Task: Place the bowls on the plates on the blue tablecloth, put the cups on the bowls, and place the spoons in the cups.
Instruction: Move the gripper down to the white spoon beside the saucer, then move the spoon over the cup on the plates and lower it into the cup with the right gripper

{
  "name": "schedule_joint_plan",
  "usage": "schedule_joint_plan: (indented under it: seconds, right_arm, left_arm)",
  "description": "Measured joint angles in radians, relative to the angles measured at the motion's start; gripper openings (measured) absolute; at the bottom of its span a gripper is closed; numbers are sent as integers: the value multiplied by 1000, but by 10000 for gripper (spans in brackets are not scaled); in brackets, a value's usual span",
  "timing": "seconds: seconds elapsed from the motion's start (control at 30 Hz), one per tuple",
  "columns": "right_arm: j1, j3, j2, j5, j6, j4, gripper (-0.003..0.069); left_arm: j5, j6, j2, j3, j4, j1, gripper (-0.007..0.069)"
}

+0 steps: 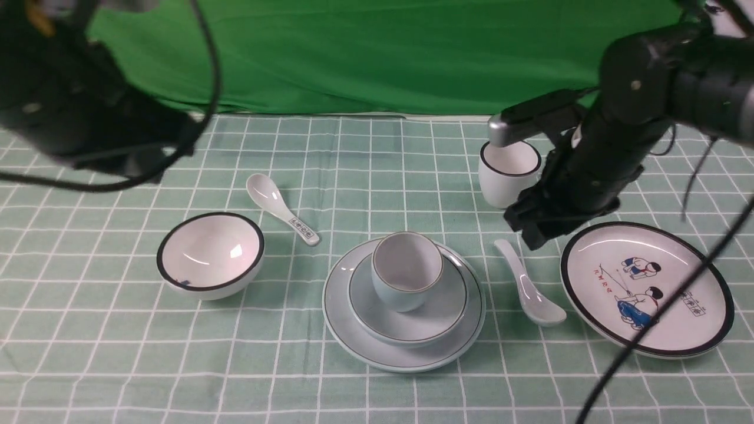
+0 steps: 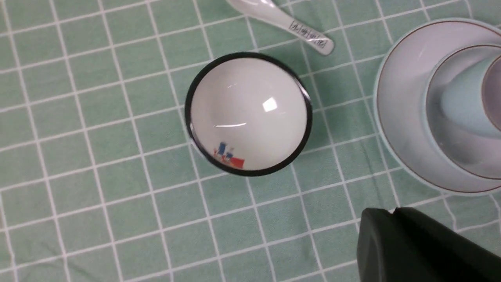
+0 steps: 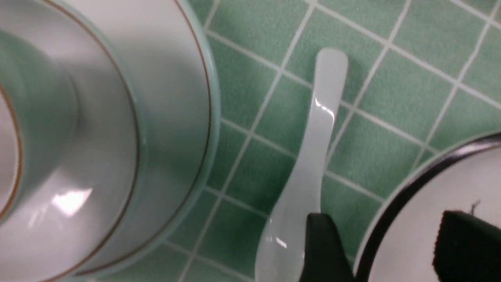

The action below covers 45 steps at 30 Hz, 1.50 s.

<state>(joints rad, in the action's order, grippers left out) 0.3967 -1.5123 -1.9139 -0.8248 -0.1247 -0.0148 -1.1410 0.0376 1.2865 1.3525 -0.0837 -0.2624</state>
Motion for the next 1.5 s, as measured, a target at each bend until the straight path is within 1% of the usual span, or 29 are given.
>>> schedule_joint_plan:
  seconds: [0.07,0.23,0.5,0.53,0.57,0.63,0.67,0.73,0.83,0.97,1.07,1.13,1.17,1.23,1.33,1.37,1.4,1.43,1.47,1.5]
  right_arm:
    - [0,-33,-54,5,2,5,412]
    - [0,-49,-140,40,17,8,412]
    - [0,-53,-203,87,38,15,409]
    - [0,-57,-214,101,38,15,369]
    - [0,-58,-215,104,38,15,361]
    - [0,-58,-218,112,38,15,265]
    - [0,-58,-218,116,38,15,163]
    - [0,-58,-218,118,37,15,158]
    - [0,-59,-209,105,39,15,169]
    - [0,-58,-135,74,61,26,169]
    - [4,-58,-33,76,54,69,169]
    - [16,-46,27,110,44,103,169]
    - [36,-20,101,175,33,130,169]
    - [76,40,184,310,28,146,169]
    - [164,201,297,648,29,160,169]
    - [170,214,303,673,29,160,169]
    - [218,311,330,871,29,162,169]
    - [246,379,340,1008,29,163,169]
    - [271,422,341,1093,29,163,169]
    - [306,498,336,1240,29,163,169]
  left_arm:
    - [10,0,-51,-46,0,44,8]
    - [19,0,-112,-74,-1,95,8]
    - [38,0,-124,-83,3,96,8]
    - [40,0,-124,-83,4,96,8]
    - [40,0,-124,-83,5,96,8]
    - [40,0,-124,-83,7,96,8]
    - [40,0,-124,-83,9,96,8]
    - [40,0,-124,-83,11,96,8]
    - [40,0,-124,-83,11,96,8]
    - [40,0,-124,-83,16,96,8]
    - [52,2,-124,-83,25,96,8]
    - [60,4,-124,-83,26,96,8]
    - [63,6,-124,-83,28,96,8]
    - [64,7,-124,-83,28,96,8]
    - [65,7,-124,-83,28,96,8]
    - [65,7,-124,-83,28,96,8]
    - [65,7,-124,-83,28,96,8]
    - [65,7,-124,-83,28,96,8]
    - [65,7,-124,-83,28,96,8]
    - [65,7,-124,-83,28,96,8]
